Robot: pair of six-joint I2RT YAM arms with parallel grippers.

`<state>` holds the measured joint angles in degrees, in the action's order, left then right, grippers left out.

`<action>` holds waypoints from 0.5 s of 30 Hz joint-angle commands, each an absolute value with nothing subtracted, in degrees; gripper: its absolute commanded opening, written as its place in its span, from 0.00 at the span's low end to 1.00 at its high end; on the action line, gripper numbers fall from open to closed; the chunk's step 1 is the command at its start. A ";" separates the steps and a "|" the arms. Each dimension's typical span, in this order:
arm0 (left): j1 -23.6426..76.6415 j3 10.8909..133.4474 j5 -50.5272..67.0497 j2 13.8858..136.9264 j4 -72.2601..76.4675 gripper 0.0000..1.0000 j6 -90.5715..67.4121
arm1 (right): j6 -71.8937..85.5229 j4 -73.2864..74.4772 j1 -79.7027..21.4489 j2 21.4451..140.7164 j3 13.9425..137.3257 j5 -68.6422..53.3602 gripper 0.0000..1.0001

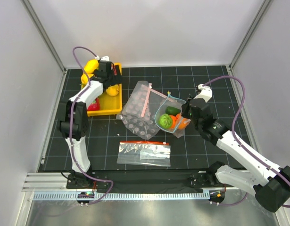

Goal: Place the food in the zip-top bag and seal the zipper
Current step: Pick up the fake fruit from the bin.

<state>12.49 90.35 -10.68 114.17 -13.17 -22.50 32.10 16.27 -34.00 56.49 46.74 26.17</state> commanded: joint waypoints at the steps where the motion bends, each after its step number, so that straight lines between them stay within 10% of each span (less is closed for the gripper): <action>1: 12.48 91.67 -12.13 115.92 -13.18 0.95 -22.15 | 32.61 13.62 -33.84 54.58 47.90 26.54 0.01; 15: 12.48 88.15 -13.10 117.51 -12.04 0.80 -21.27 | 32.70 13.45 -33.84 54.93 47.72 26.54 0.01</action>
